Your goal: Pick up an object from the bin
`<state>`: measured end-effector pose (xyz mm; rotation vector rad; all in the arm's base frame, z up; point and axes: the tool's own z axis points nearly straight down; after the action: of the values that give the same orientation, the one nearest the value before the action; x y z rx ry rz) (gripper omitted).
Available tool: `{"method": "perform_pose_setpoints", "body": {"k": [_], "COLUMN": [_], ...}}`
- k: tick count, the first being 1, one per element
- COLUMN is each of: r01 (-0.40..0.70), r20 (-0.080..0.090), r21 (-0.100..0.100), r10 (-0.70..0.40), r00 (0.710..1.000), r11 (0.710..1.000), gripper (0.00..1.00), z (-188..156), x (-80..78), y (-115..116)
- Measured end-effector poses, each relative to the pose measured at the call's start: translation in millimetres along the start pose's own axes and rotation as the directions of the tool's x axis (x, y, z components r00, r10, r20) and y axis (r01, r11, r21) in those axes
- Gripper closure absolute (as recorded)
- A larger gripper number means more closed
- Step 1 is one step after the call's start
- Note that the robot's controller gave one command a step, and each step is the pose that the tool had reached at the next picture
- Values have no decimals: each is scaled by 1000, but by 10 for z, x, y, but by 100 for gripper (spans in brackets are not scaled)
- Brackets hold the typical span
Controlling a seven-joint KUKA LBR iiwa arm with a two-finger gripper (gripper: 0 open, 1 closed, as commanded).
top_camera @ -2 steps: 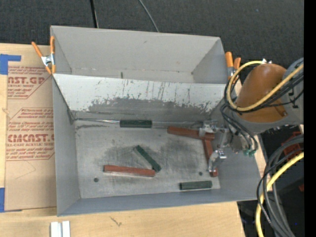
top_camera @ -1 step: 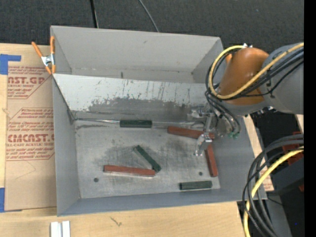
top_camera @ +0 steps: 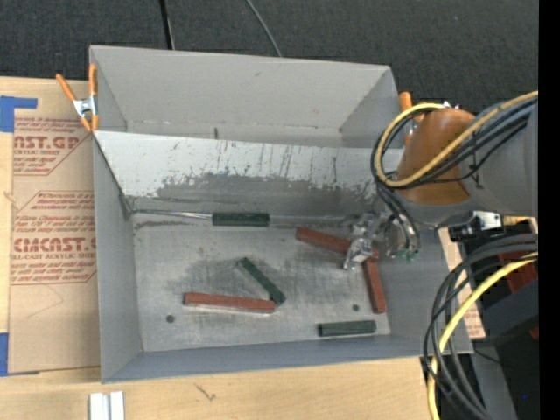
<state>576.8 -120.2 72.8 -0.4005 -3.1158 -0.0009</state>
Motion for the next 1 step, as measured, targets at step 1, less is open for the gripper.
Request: {"method": "perform_pose_setpoints", "body": {"k": [1], "r01": [0], "r20": [0], "r21": [0], "r10": [0], "r00": [1000], "r11": [1000], "gripper": [100], "z": [0], "x": [0], "y": [0]}}
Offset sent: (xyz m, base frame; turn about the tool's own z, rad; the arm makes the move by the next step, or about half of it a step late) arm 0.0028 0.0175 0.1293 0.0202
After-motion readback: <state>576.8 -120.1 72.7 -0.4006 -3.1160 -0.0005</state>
